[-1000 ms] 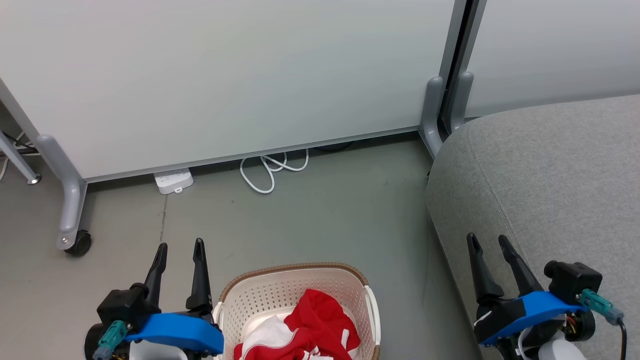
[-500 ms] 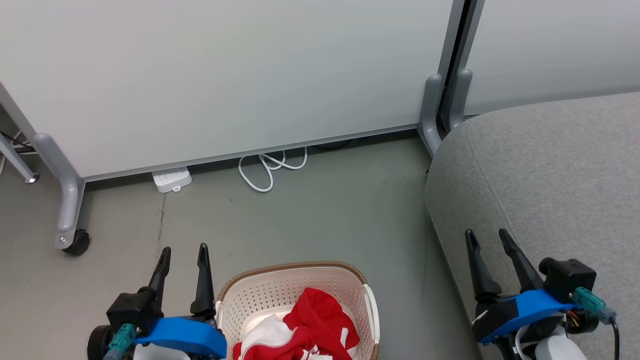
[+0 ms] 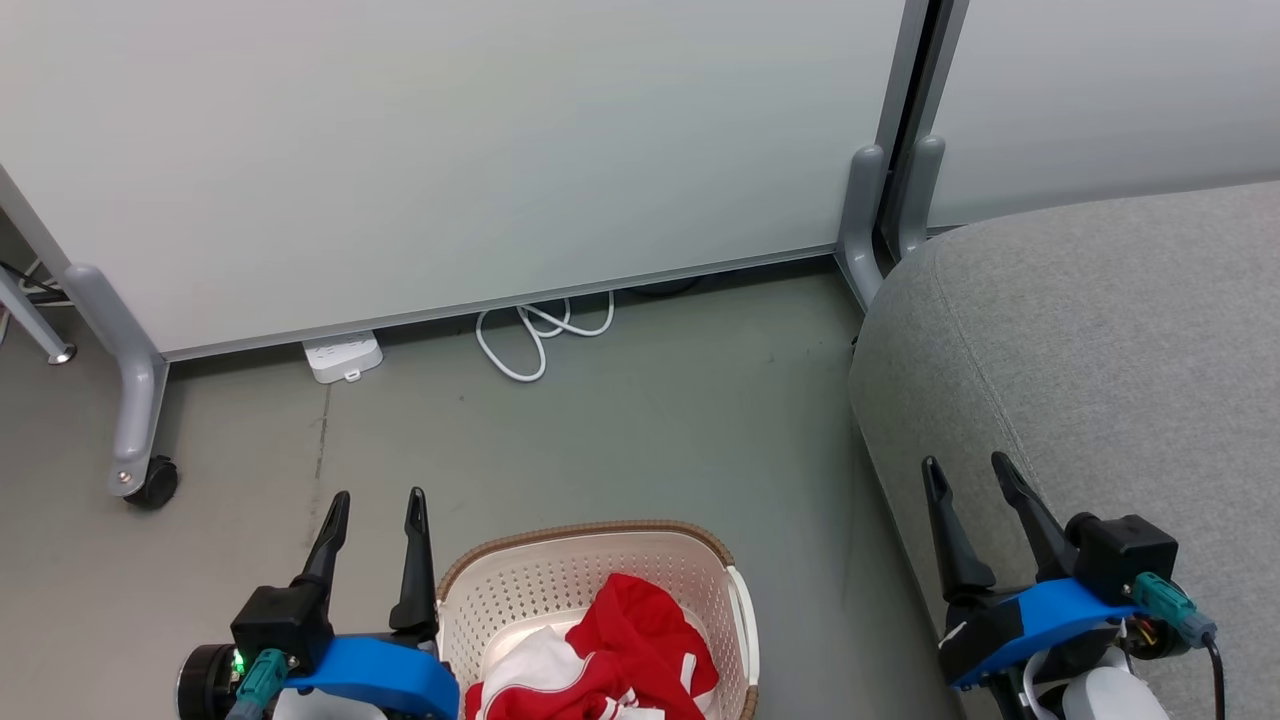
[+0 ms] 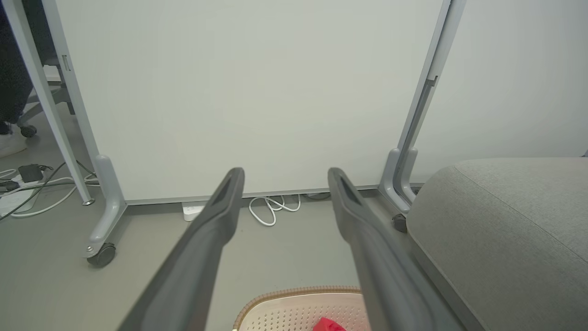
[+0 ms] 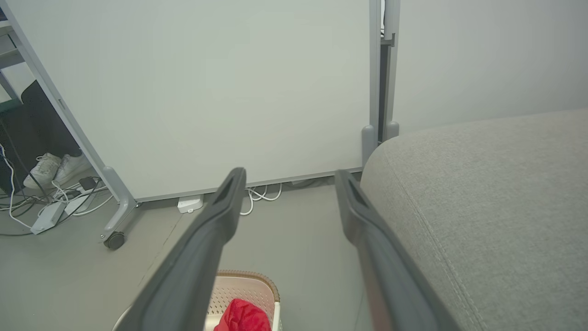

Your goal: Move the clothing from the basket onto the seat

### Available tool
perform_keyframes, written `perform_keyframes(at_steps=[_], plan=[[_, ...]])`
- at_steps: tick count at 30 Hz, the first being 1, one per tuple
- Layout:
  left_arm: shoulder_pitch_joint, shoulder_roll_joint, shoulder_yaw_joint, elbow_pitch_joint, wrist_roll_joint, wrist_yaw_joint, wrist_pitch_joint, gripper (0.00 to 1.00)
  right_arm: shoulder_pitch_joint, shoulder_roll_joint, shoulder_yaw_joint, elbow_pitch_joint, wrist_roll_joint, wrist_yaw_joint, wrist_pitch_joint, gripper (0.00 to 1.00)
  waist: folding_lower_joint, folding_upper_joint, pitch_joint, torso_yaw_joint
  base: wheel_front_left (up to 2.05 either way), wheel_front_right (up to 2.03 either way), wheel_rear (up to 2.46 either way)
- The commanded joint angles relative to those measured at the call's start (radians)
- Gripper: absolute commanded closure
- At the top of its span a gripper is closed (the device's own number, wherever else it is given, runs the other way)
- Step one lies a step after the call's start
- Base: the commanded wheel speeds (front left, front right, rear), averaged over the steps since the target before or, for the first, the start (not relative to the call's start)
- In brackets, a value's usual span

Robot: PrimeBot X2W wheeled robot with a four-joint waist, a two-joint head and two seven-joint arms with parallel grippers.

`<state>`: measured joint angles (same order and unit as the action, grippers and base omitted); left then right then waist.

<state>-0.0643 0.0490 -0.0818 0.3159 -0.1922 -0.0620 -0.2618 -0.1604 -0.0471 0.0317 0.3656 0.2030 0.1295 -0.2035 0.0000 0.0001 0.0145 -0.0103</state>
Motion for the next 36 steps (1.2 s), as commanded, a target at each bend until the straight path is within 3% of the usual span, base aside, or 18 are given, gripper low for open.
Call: perform_keyframes(at_steps=[1, 8, 15, 27, 36], plan=[[-0.014, 0.003, -0.004, 0.001, 0.001, 0.003, -0.005, 0.0, -0.01, -0.006, 0.003, 0.002, -0.002, 0.002, -0.005, 0.0, 0.0, -0.0001, 0.001, 0.0, 0.0, 0.0, 0.0], [-0.014, 0.003, -0.005, 0.005, -0.001, 0.0, -0.005, 0.0, -0.015, -0.006, 0.008, -0.001, 0.004, 0.002, -0.005, 0.0, 0.0, -0.0001, 0.01, -0.003, 0.0, 0.0, 0.0], [-0.04, 0.008, -0.014, 0.062, 0.012, -0.014, -0.004, 0.0, -0.063, -0.006, 0.047, -0.025, 0.006, 0.001, -0.001, 0.0, 0.0, -0.0001, 0.088, -0.048, 0.0, 0.0, 0.0], [-0.228, 0.084, -0.075, 0.254, 0.032, -0.051, 0.039, 0.0, -0.241, -0.004, 0.142, -0.072, 0.04, 0.001, -0.033, 0.0, 0.0, -0.0001, 0.37, -0.183, 0.0, 0.0, 0.0], [-0.335, 0.147, -0.181, 0.41, 0.048, -0.068, 0.11, 0.0, -0.343, -0.004, 0.201, -0.054, 0.092, 0.001, -0.06, 0.0, 0.0, -0.0001, 0.54, -0.271, 0.0, 0.0, 0.0]])
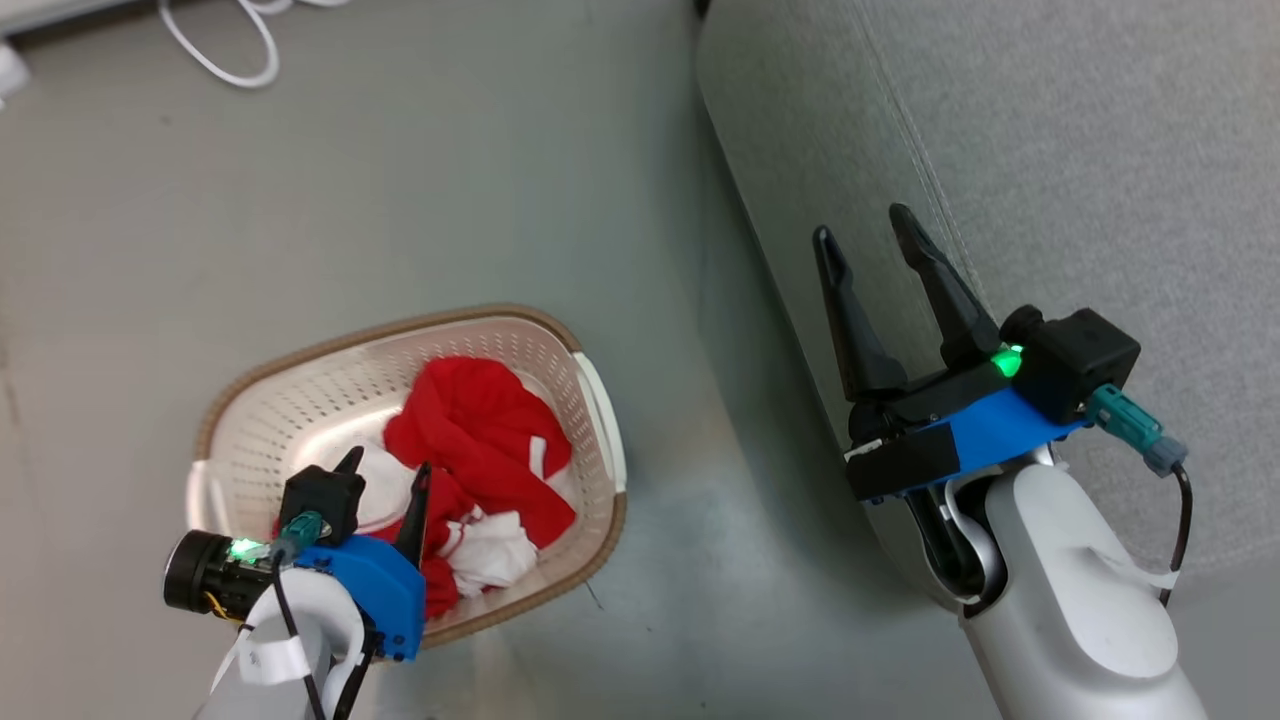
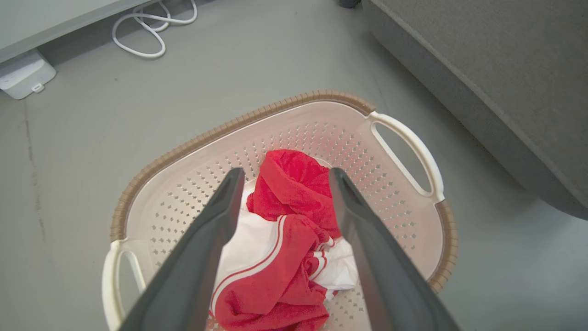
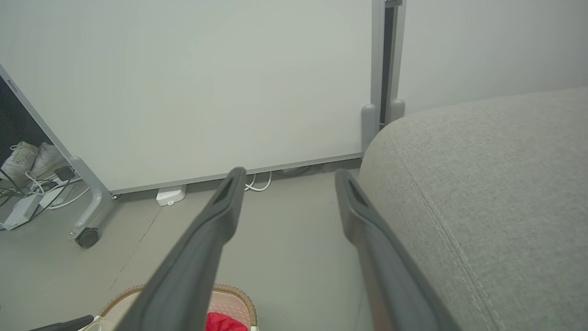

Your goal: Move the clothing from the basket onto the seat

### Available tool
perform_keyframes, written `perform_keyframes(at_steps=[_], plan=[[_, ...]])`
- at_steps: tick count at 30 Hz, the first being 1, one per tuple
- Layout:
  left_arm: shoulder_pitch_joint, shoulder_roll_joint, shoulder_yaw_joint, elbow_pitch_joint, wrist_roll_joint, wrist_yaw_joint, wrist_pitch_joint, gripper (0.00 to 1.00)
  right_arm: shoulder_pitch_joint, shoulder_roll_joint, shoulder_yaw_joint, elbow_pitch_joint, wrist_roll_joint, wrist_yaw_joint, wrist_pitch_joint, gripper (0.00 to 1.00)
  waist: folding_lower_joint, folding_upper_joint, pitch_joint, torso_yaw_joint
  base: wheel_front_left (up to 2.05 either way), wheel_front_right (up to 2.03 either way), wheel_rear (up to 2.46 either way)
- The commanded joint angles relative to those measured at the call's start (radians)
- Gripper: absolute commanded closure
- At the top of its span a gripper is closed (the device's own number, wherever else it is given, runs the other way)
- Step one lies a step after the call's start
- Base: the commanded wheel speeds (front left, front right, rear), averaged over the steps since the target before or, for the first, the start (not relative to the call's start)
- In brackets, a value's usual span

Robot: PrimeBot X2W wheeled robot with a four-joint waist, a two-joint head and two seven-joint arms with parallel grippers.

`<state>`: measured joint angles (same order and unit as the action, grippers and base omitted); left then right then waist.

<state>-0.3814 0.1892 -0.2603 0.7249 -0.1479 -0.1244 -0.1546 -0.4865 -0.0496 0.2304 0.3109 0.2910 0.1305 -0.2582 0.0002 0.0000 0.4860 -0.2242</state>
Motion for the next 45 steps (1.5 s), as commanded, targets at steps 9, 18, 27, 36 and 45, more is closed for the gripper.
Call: perform_keyframes(at_steps=[9, 18, 27, 36, 45], plan=[[-0.102, 0.078, -0.132, 0.111, -0.011, -0.006, 0.075, 0.0, -0.053, -0.001, 0.019, -0.031, 0.06, 0.0, -0.008, 0.0, -0.0002, 0.0, 0.18, -0.102, 0.0, 0.0, 0.0], [-0.216, 0.152, -0.197, 0.228, -0.061, -0.006, 0.187, 0.0, -0.07, -0.002, 0.043, -0.07, 0.101, 0.0, -0.008, 0.0, -0.0002, 0.0, 0.261, -0.141, 0.0, 0.0, 0.0], [-0.286, 0.192, -0.255, 0.318, -0.131, -0.006, 0.261, 0.0, -0.076, -0.002, 0.061, -0.09, 0.137, 0.0, -0.008, 0.0, -0.0002, 0.0, 0.308, -0.171, 0.0, 0.0, 0.0], [-0.322, 0.211, -0.33, 0.353, -0.163, -0.006, 0.304, 0.36, -0.087, -0.002, 0.063, -0.098, 0.152, 0.0, -0.008, 0.0, -0.0002, 0.0, 0.33, -0.181, 0.0, 0.0, 0.0], [-0.349, 0.216, -0.404, 0.366, -0.215, -0.006, 0.336, 1.0, -0.089, -0.002, 0.056, -0.094, 0.151, 0.0, -0.008, 0.0, -0.0002, 0.0, 0.334, -0.177, 0.0, 0.0, 0.0]])
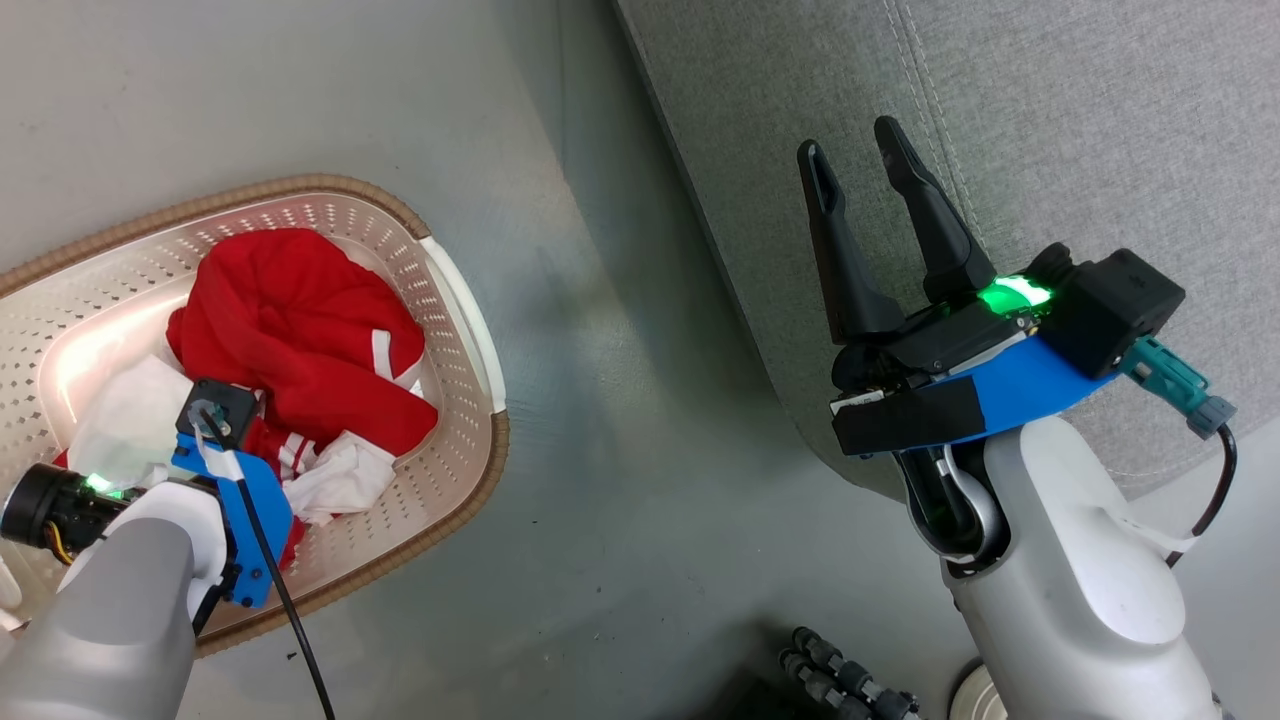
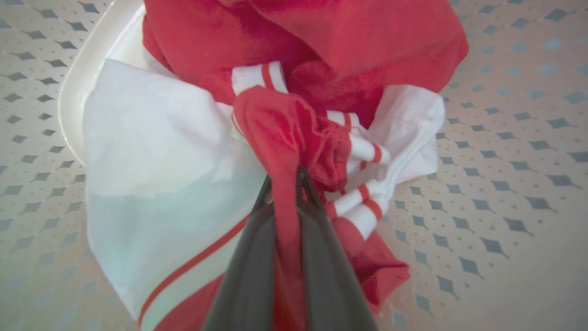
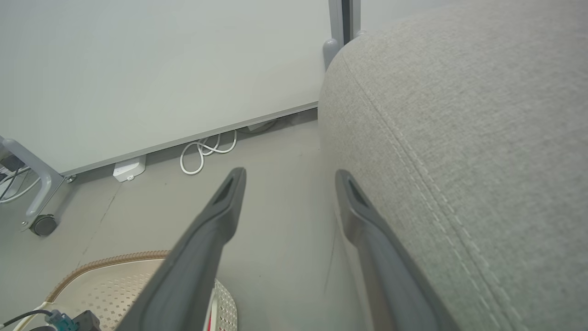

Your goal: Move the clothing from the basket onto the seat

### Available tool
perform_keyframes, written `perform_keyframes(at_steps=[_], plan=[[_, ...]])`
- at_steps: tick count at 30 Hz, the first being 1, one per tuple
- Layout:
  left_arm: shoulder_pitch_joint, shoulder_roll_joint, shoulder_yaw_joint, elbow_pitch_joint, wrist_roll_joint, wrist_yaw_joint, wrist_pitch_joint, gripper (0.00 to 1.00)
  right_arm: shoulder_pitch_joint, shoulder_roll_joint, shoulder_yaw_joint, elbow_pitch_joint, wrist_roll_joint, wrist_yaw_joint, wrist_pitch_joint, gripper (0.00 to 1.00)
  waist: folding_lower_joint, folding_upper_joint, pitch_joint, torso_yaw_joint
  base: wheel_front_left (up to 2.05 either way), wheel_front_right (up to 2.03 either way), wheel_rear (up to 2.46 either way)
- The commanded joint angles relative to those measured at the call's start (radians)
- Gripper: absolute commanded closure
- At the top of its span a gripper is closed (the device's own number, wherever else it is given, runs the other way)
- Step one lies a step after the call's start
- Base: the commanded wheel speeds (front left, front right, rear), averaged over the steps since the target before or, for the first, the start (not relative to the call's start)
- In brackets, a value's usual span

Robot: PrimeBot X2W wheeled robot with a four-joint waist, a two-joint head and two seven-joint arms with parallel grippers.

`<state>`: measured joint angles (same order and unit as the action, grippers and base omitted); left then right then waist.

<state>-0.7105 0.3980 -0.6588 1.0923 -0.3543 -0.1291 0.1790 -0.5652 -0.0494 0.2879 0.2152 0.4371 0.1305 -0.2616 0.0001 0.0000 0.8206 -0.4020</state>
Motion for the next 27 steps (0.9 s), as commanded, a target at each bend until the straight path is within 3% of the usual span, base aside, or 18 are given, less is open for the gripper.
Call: perform_keyframes(at_steps=[1, 15, 27], plan=[[-0.02, 0.009, -0.014, -0.003, -0.017, -0.002, 0.002, 1.0, -0.011, -0.002, -0.002, 0.003, 0.004, 0.0, -0.005, 0.0, -0.0001, 0.0, -0.002, 0.002, 0.0, 0.0, 0.0], [-0.032, 0.01, -0.094, 0.003, -0.093, -0.002, -0.036, 1.0, -0.006, -0.002, -0.012, 0.021, -0.021, 0.0, -0.005, 0.0, -0.0001, 0.0, -0.042, 0.022, 0.0, 0.0, 0.0], [0.018, -0.132, -0.146, 0.031, -0.184, -0.002, -0.175, 1.0, 0.057, -0.002, -0.086, 0.127, -0.191, 0.0, -0.004, 0.0, -0.0001, 0.0, -0.29, 0.165, 0.0, 0.0, 0.0]])
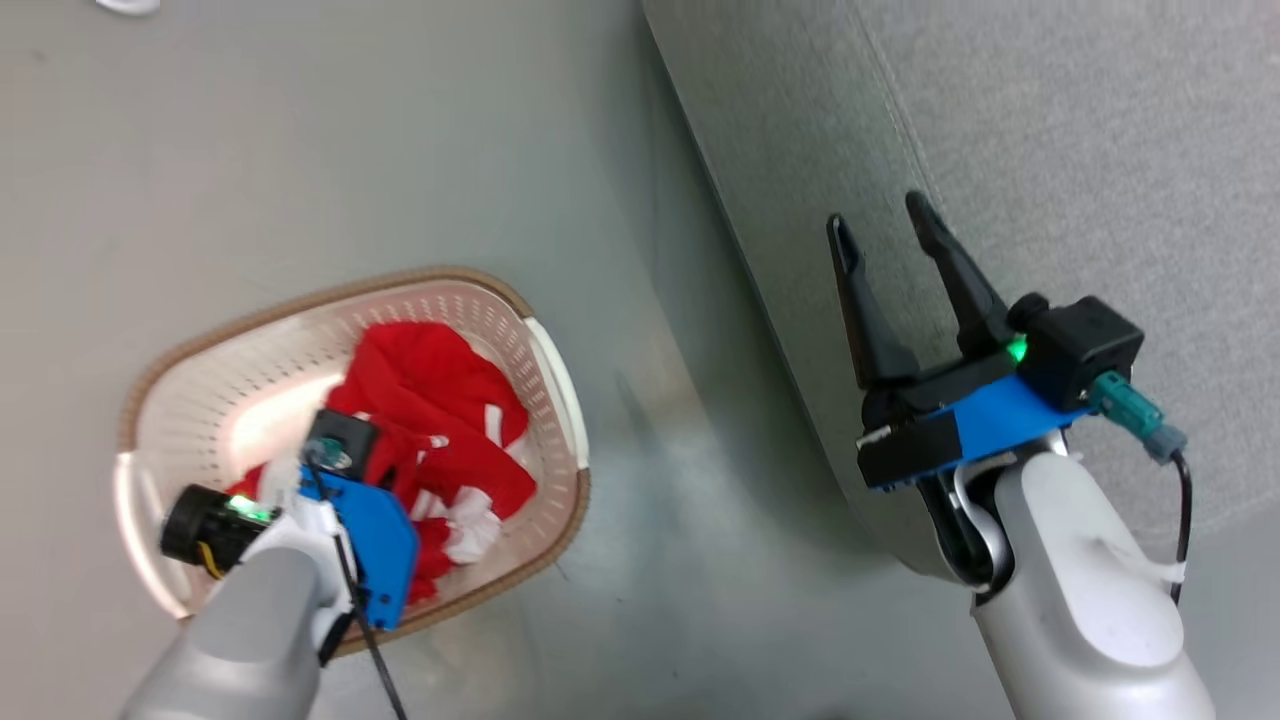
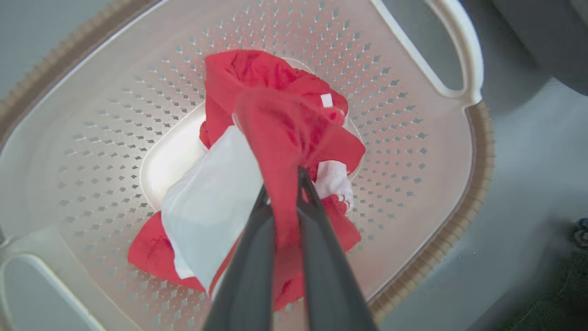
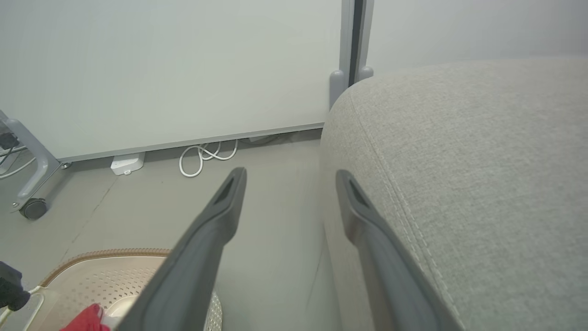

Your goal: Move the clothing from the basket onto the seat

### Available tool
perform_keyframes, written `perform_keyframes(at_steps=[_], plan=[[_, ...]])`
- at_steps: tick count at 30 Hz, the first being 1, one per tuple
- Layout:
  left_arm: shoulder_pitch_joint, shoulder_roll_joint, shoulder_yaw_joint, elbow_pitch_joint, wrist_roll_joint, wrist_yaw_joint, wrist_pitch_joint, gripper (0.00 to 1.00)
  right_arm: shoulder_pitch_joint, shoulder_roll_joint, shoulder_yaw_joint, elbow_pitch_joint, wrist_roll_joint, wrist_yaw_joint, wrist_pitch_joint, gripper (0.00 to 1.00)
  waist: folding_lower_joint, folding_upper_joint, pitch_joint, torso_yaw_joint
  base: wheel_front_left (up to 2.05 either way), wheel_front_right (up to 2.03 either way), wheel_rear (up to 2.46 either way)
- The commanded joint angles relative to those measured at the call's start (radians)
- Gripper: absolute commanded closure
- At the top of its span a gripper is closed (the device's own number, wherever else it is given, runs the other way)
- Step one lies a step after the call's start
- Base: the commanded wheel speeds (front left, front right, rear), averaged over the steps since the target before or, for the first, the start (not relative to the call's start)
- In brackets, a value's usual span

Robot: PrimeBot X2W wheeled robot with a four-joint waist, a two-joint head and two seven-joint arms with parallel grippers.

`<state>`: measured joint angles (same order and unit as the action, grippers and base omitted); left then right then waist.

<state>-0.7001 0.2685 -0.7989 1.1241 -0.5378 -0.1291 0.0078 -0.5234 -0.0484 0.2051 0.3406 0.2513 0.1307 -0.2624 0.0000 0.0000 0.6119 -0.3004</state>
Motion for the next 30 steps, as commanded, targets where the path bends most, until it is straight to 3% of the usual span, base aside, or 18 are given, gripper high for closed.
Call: perform_keyframes(at_steps=[1, 14, 30], plan=[[0.014, -0.015, -0.011, -0.003, -0.011, -0.002, -0.019, 1.0, 0.023, -0.003, -0.01, 0.014, -0.02, 0.0, -0.004, 0.0, 0.0, 0.0, -0.109, 0.078, 0.0, 0.0, 0.0], [0.057, -0.158, -0.076, -0.027, -0.103, -0.001, -0.136, 1.0, 0.16, -0.004, -0.077, 0.11, -0.128, 0.0, 0.041, 0.0, 0.0, 0.0, -0.42, 0.21, 0.0, 0.0, 0.0], [-0.038, -0.197, -0.131, -0.19, -0.193, -0.002, -0.207, 1.0, 0.286, -0.004, -0.105, 0.032, -0.141, 0.0, 0.121, 0.0, 0.0, 0.0, -0.58, 0.287, 0.0, 0.0, 0.0]])
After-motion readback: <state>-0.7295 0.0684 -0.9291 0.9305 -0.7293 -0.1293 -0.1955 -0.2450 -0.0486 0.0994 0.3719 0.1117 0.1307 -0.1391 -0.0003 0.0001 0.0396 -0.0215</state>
